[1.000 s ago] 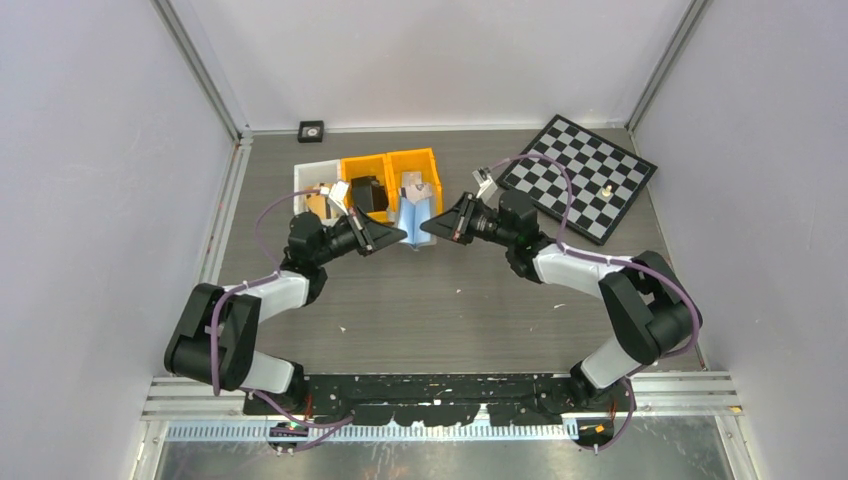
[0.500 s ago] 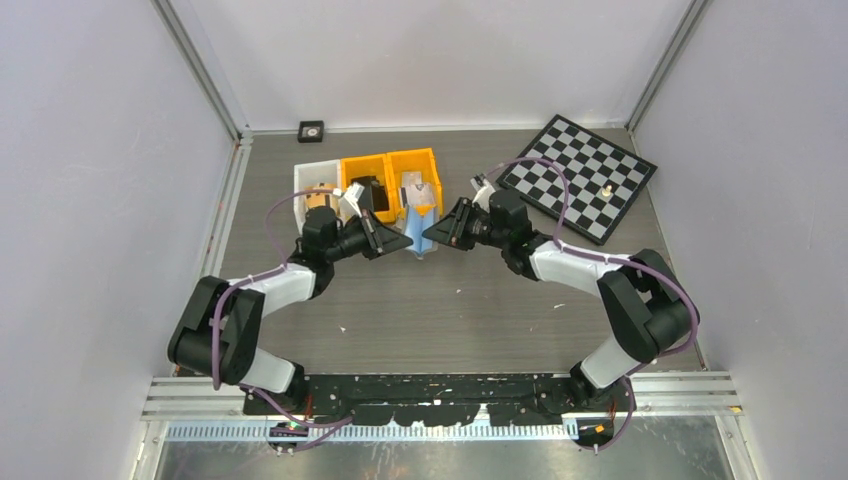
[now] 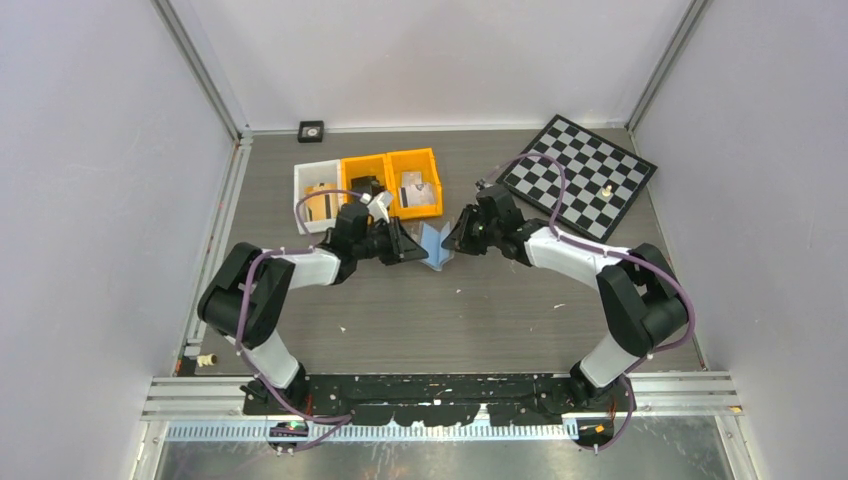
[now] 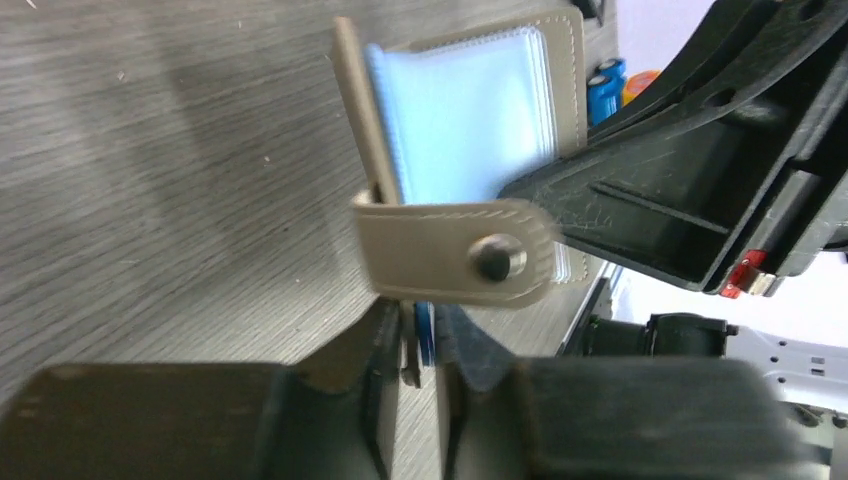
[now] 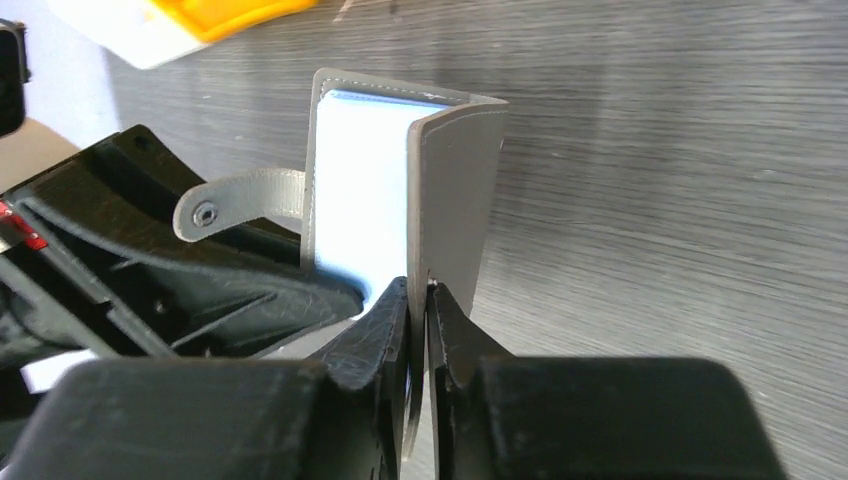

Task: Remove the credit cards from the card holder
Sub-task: Close the card holder at the center of the board.

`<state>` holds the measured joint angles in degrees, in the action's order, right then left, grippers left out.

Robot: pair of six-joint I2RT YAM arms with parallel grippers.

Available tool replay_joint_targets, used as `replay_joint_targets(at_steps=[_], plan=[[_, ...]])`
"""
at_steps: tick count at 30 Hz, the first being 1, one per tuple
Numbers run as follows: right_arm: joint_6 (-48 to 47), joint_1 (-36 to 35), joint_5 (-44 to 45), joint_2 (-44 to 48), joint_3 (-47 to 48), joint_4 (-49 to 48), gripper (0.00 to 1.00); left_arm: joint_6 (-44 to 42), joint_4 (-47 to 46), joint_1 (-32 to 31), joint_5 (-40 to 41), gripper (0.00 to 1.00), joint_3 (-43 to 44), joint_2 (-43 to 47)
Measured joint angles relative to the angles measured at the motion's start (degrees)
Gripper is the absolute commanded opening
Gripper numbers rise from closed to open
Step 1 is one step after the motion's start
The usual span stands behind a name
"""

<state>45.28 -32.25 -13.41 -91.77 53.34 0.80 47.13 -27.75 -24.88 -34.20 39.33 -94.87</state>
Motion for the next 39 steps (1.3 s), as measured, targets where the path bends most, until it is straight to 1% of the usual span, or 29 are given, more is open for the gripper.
replay_joint_targets(at_steps=[2, 5, 9, 12, 14, 16, 17, 19, 25, 27, 30, 32, 35, 37, 38, 39], plan=[[-0.9, -0.28, 2.29, -0.61, 1.29, 2.97, 0.32, -1.4, 2.71, -0.98, 0.42, 0.32, 1.95, -1.44], [-2.67, -1.53, 6.58, -1.01, 3.76, 7.78, 0.39, -3.06, 6.51, -2.56, 0.57, 0.42, 5.22, -4.13], [-4.28, -3.13, 8.44, -1.46, 5.95, 9.62, 0.4, -4.46, 9.9, -3.3, 0.7, 0.56, 5.88, -5.01], [-4.59, -3.58, 8.15, -2.45, 6.34, 9.57, 0.4, -6.05, 14.75, -3.28, 2.49, 0.61, 6.58, -4.96], [-4.63, -3.65, 7.69, -3.5, 6.36, 9.57, 0.37, -7.21, 17.99, -3.26, 4.26, 0.61, 6.78, -4.17], [-4.59, -3.65, 7.23, -4.52, 6.36, 9.55, 0.36, -7.91, 21.31, -3.23, 6.05, 0.6, 6.75, -2.08], [-4.61, -3.65, 6.69, -5.07, 6.36, 9.31, 0.37, -8.33, 22.56, -3.19, 6.8, 0.6, 6.75, -0.57], [-4.59, -3.65, 5.68, -5.84, 6.36, 8.33, 0.44, -8.72, 24.0, -2.75, 7.91, 0.6, 6.43, 3.41], [-4.96, -4.68, 3.21, -9.53, 8.11, 6.8, 0.52, -8.35, 23.15, 1.25, 10.84, 0.56, 1.44, 16.85], [-5.07, -5.07, 2.78, -11.28, 9.16, 6.51, 0.55, -8.17, 22.67, 2.25, 11.96, 0.55, 0.42, 18.21], [-5.09, -5.29, 2.16, -13.97, 10.64, 6.43, 0.57, -8.15, 22.53, 2.34, 12.39, 0.57, -0.26, 17.94], [-5.05, -5.29, 1.6, -15.15, 11.3, 6.36, 0.61, -8.17, 22.51, 2.36, 12.41, 0.58, -0.48, 17.84], [-5.14, -5.29, 1.27, -14.88, 11.39, 6.14, 0.68, -8.37, 22.4, 2.38, 12.85, 0.62, -0.66, 17.94], [-5.75, -5.29, 1.42, -13.84, 10.82, 5.92, 0.71, -8.66, 22.45, 2.4, 13.6, 0.72, -1.11, 18.64], [-5.99, -5.29, 1.46, -12.94, 10.23, 5.92, 0.73, -8.85, 22.49, 2.4, 13.88, 0.87, -1.4, 19.23], [-6.47, -5.29, 1.73, -11.26, 9.05, 5.88, 0.74, -9.09, 22.49, 2.4, 14.47, 0.99, -1.84, 20.22]])
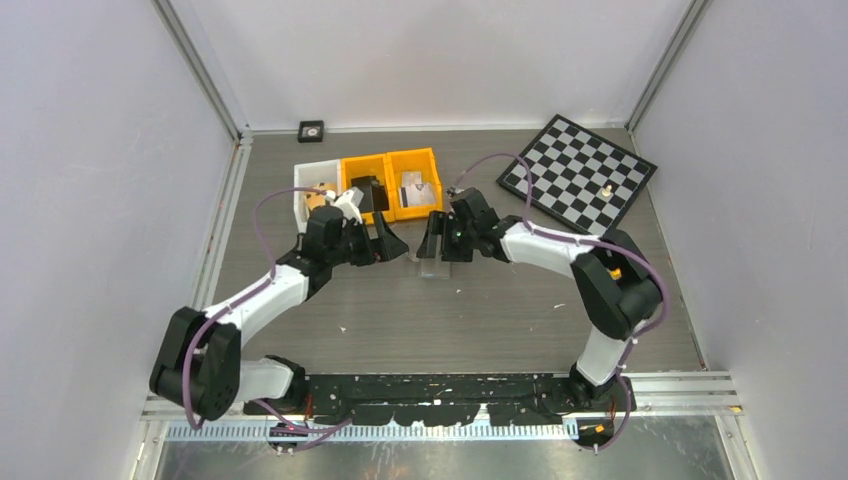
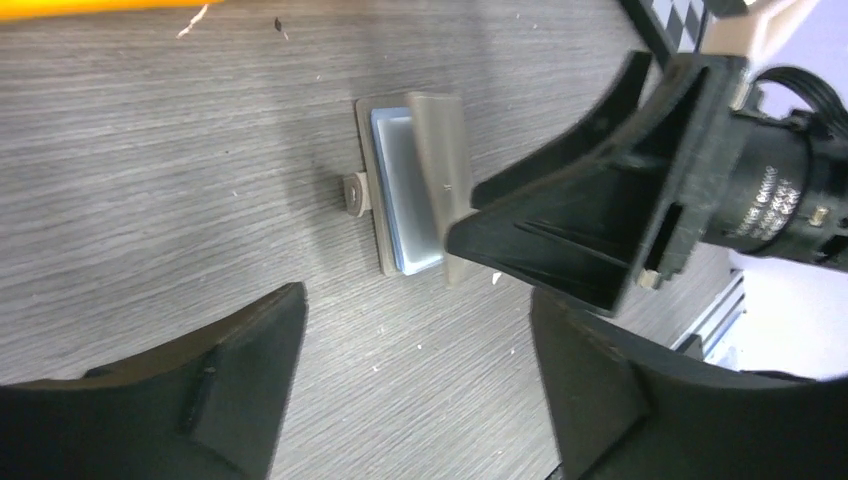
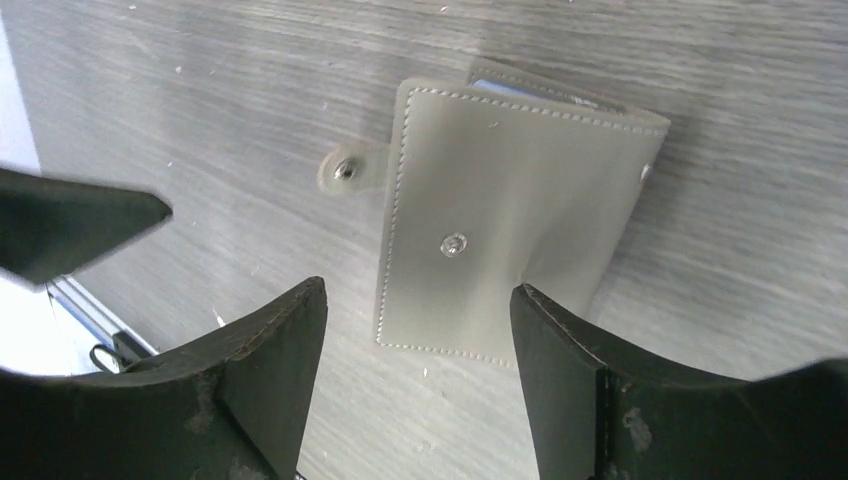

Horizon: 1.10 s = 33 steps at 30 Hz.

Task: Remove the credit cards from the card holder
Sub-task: Close the card holder at the center of the board, then reset both arms

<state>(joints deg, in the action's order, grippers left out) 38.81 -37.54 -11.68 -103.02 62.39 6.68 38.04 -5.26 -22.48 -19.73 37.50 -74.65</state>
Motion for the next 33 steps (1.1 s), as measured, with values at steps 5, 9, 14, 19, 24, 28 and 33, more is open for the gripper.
replay_joint_targets(at_steps=[5, 9, 14, 19, 24, 28, 33], plan=[[-2.34, 0.0, 2.84, 9.62, -4.11, -0.37, 0.77, -2.78, 0.46, 0.0, 3.76, 1.0, -1.77, 6.88], [-4.83, 0.0, 9.2, 19.08, -8.09, -2.47, 0.78, -7.39, 0.7, 0.0, 8.22, 1.0, -2.78, 12.15], [-8.66, 0.0, 20.79, 31.28, -16.2, -8.09, 0.8, -14.05, -0.48, 0.0, 15.12, 1.0, -7.26, 18.01], [-13.4, 0.85, 32.52, 39.39, -24.28, -12.87, 0.8, -19.8, -0.46, 0.0, 22.69, 1.0, -9.6, 21.68], [-14.91, 7.91, 37.05, 40.57, -26.18, -12.55, 0.79, -24.85, -1.84, 0.02, 27.65, 1.0, -11.87, 22.71], [-16.11, 14.34, 38.73, 42.6, -28.74, -12.39, 0.78, -27.17, -2.12, 0.28, 31.12, 1.0, -13.44, 22.56], [-21.81, 15.17, 41.53, 42.8, -30.84, -14.53, 0.78, -29.57, -4.33, 0.48, 33.81, 0.99, -16.92, 24.11]])
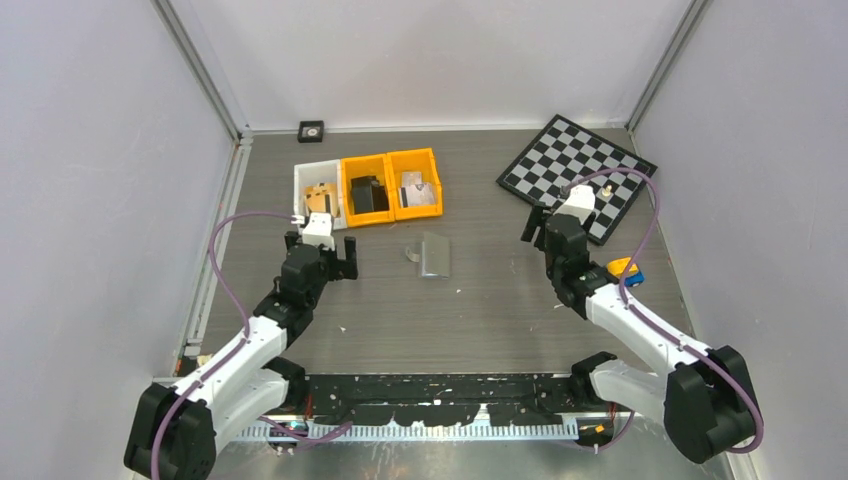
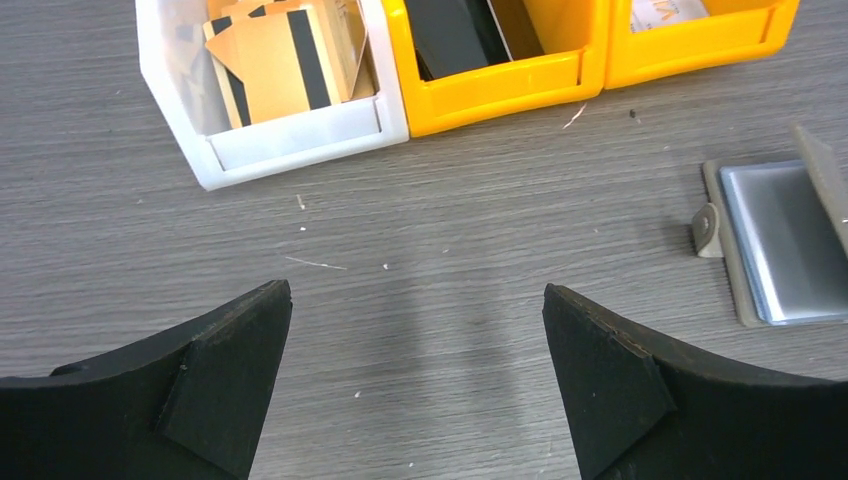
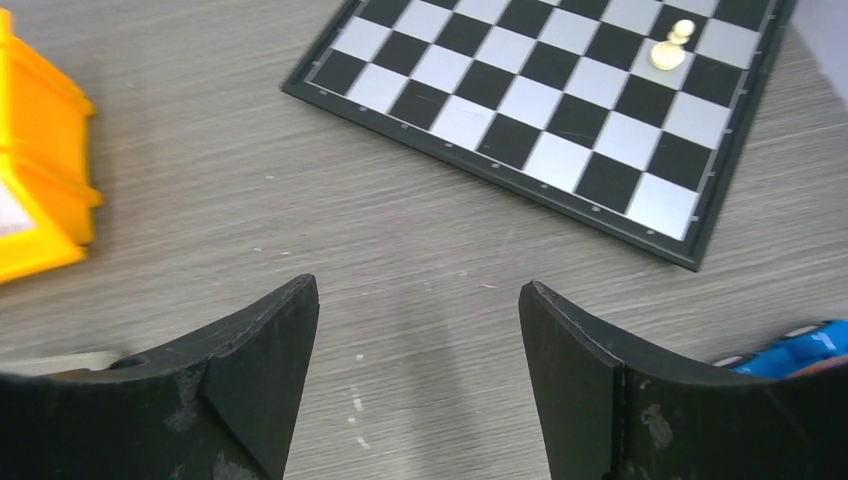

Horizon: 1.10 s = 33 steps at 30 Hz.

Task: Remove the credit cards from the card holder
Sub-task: Reset both arms

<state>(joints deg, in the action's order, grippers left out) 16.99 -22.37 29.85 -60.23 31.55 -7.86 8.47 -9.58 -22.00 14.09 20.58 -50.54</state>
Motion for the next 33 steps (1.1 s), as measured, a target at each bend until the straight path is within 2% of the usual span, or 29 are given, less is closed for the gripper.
replay_joint_targets(at_steps=[4, 7, 11, 12, 13, 14, 19, 23, 25, 28, 29, 30, 33], plan=[[-4.48, 2.14, 1.75, -2.34, -1.29, -2.45, 0.76, -1.29, -0.28, 0.0, 1.16, 0.98, -0.26, 0.0], [-6.62, 4.79, 2.6, -5.31, -4.42, -9.2, 0.72, -1.92, -0.46, 0.0, 2.45, 0.96, -0.26, -0.11], [-8.52, 9.11, 1.92, -7.61, -12.85, -20.04, 0.73, -3.34, -1.64, 0.07, 4.15, 0.94, -0.37, -0.09], [-8.98, 10.14, 1.84, -8.48, -14.67, -22.38, 0.73, -3.8, -2.6, 0.07, 4.55, 0.94, -0.7, -0.09], [-9.2, 11.15, 1.62, -9.53, -16.11, -24.44, 0.85, -4.26, -3.37, 0.07, 4.96, 0.94, -1.05, -0.09], [-9.33, 11.93, 0.7, -11.23, -17.57, -27.87, 0.88, -4.59, -3.87, 0.07, 5.44, 0.94, -1.46, -0.09], [-10.88, 15.1, -2.51, -16.85, -18.38, -38.12, 0.88, -5.4, -5.7, 0.07, 7.15, 0.92, -3.08, -0.04], [-10.8, 17.05, -3.78, -26.27, -18.27, -49.77, 0.85, -6.49, -10.67, 0.07, 7.67, 0.98, -5.38, -1.33], [-10.69, 18.08, -5.07, -29.73, -17.73, -49.77, 0.84, -7.06, -14.93, 0.09, 8.52, 0.99, -6.54, -5.49], [-10.38, 19.54, -7.21, -29.81, -16.72, -49.13, 0.83, -7.48, -19.78, 0.33, 9.2, 1.0, -7.54, -12.11], [-10.01, 19.96, -7.43, -29.81, -16.11, -49.24, 0.84, -7.67, -21.16, 0.44, 9.31, 1.0, -8.0, -13.62], [-9.73, 20.09, -7.48, -29.79, -15.91, -49.57, 0.91, -7.91, -22.38, 0.66, 9.25, 1.0, -8.52, -14.36], [-9.07, 20.37, -7.41, -29.81, -15.26, -49.46, 0.92, -8.74, -26.99, 1.92, 7.93, 0.99, -9.81, -15.04]])
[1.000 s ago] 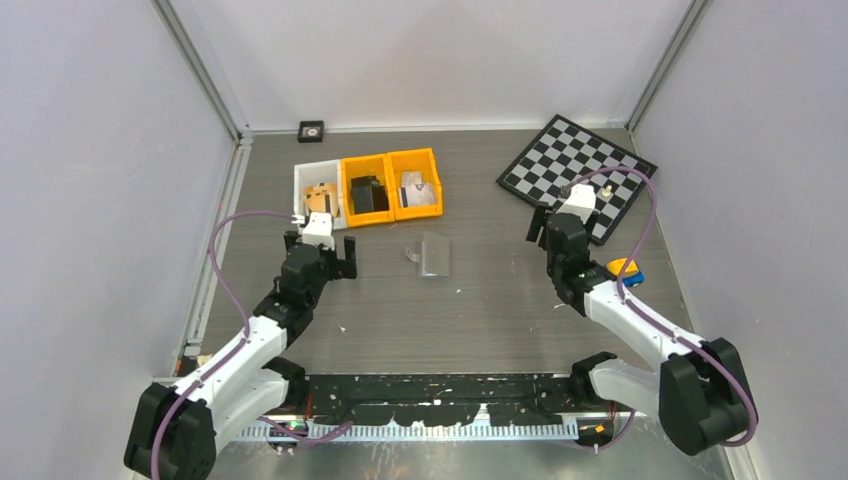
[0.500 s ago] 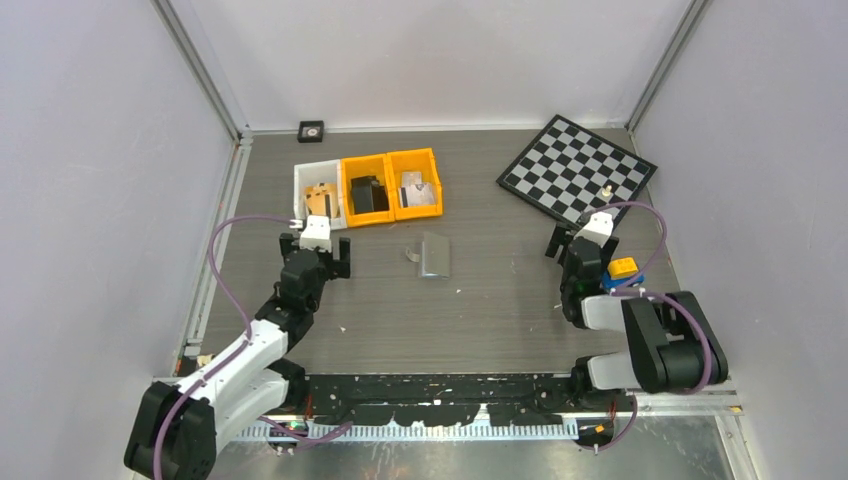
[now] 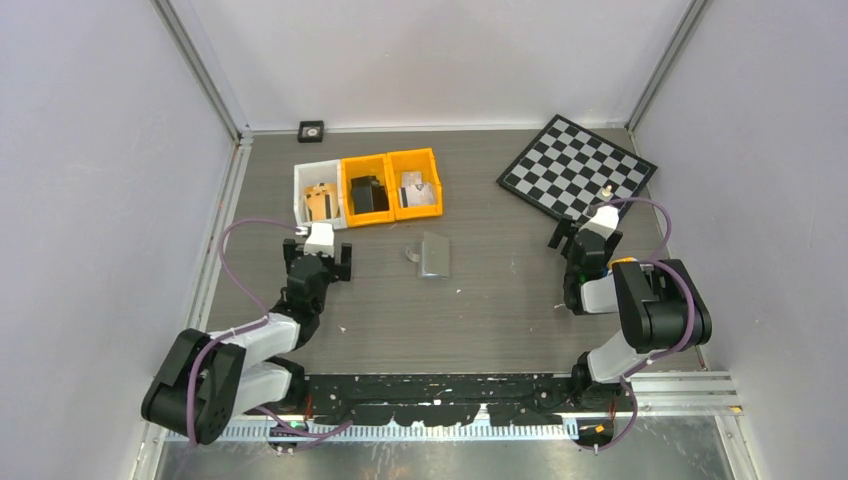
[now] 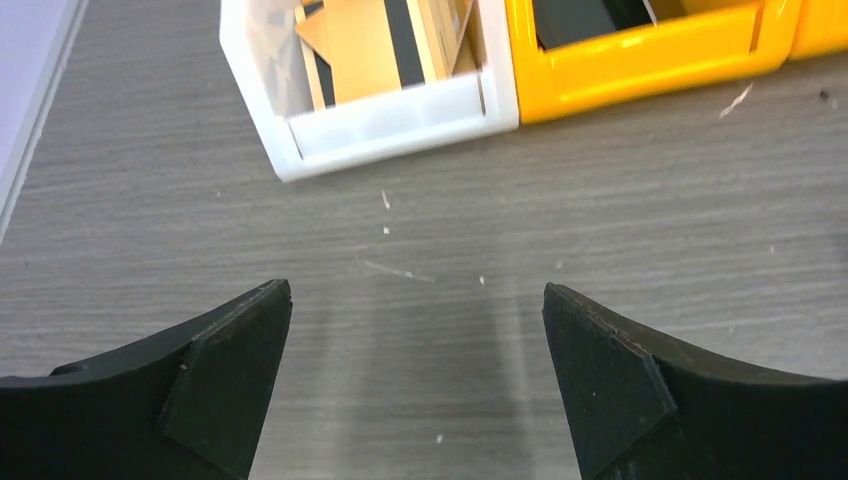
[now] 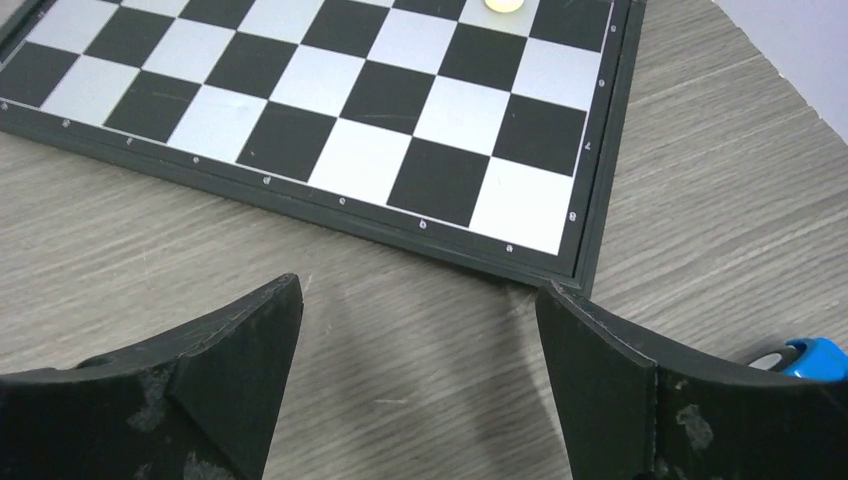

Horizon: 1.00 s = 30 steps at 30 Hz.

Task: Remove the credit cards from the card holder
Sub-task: Reset both arms

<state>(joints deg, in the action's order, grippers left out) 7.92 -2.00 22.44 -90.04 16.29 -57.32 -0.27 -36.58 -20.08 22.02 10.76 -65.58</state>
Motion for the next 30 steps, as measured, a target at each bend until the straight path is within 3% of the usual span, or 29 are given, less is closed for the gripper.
replay_joint_targets(at_steps=[5, 12, 20, 23, 26, 30], plan=[[0.85, -0.02, 0.83, 0.02, 1.62, 1.42, 0.92, 0.02, -8.07, 4.17, -4.07, 0.97, -0.04, -4.09], [1.27, 0.0, 1.27, 0.02, 1.81, 2.29, 0.92, 2.58, -7.43, 10.27, -9.81, 0.94, 2.34, -5.73], [1.29, 0.0, 1.46, 0.0, 1.81, 2.54, 0.93, 0.02, -9.03, 10.84, -11.74, 0.96, 1.99, -6.25], [1.29, 0.0, 1.46, 0.02, 1.81, 2.56, 0.94, -1.53, -13.18, 11.54, -14.23, 0.97, 2.08, -10.8], [1.29, 0.0, 1.46, 0.0, 1.84, 2.56, 0.94, -2.19, -20.9, 13.49, -17.44, 1.0, 2.23, -20.98], [1.27, 0.0, 1.46, 0.02, 1.84, 2.56, 0.94, -2.21, -19.04, 14.51, -19.02, 1.0, 3.17, -23.26]])
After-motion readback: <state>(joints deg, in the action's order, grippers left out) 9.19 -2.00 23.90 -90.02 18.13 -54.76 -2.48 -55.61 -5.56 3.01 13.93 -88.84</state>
